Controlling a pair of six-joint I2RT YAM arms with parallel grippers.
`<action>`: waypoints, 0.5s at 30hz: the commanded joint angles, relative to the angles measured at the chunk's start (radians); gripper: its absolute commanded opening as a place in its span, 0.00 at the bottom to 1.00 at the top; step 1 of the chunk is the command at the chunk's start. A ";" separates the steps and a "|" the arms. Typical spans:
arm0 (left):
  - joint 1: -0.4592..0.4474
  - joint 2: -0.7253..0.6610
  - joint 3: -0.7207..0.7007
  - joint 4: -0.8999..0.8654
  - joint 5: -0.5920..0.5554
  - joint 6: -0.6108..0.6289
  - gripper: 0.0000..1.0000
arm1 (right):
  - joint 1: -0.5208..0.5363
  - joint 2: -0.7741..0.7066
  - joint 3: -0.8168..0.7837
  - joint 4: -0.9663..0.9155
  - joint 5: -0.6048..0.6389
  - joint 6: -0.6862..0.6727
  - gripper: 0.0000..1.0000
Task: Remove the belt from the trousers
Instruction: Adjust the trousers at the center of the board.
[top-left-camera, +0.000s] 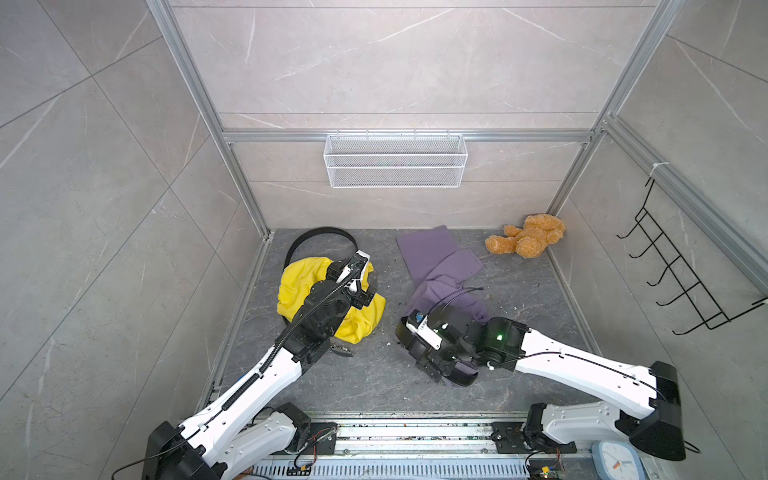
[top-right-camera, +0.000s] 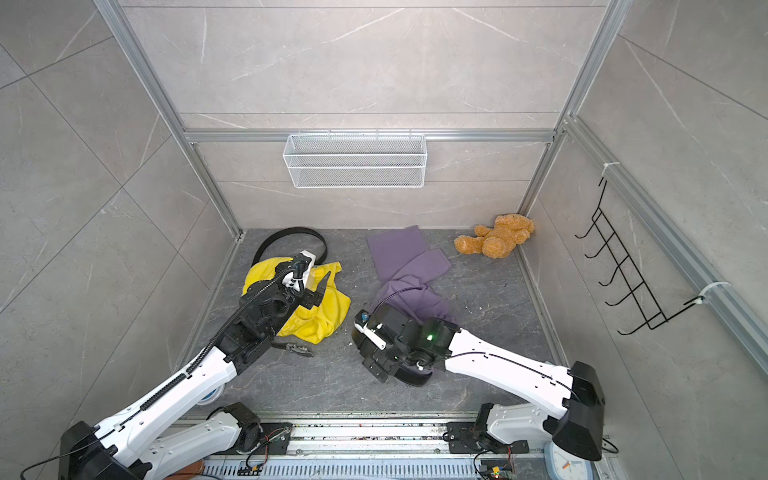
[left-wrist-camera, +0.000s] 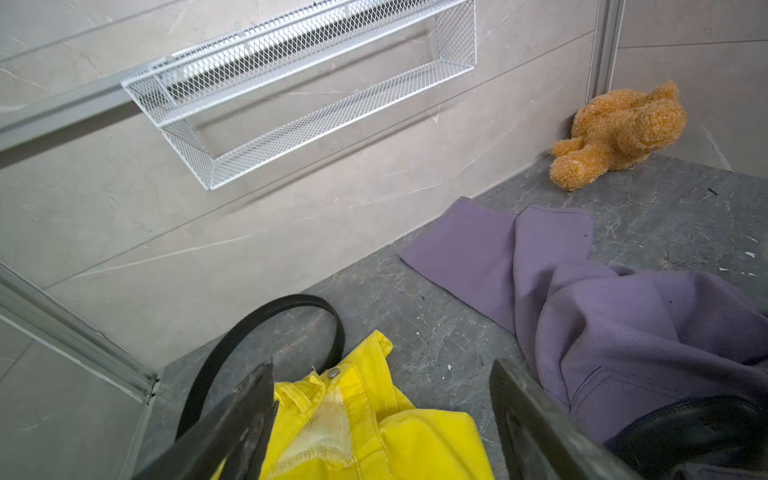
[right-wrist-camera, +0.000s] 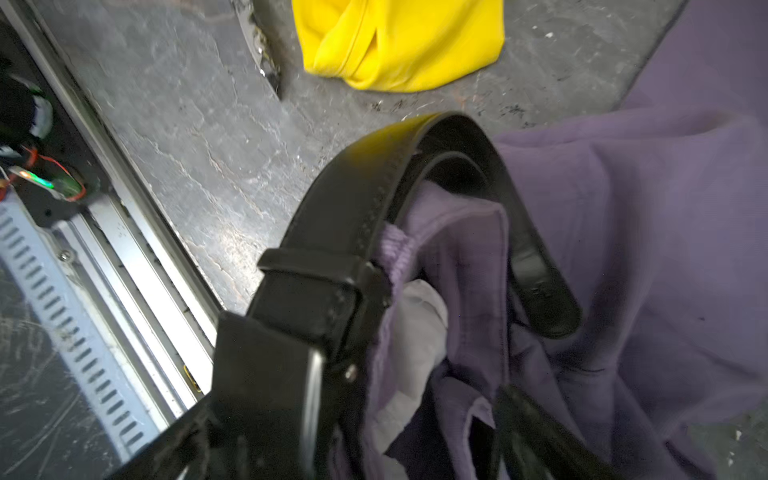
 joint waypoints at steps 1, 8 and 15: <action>-0.010 -0.007 -0.002 -0.014 0.016 -0.094 0.83 | -0.002 0.053 -0.018 -0.059 -0.137 0.009 0.98; -0.017 -0.032 -0.023 -0.050 -0.021 -0.131 0.83 | 0.040 0.213 -0.063 0.063 -0.143 0.059 1.00; -0.027 -0.084 -0.008 -0.185 -0.056 -0.210 0.83 | -0.041 0.160 0.016 0.075 -0.099 0.059 1.00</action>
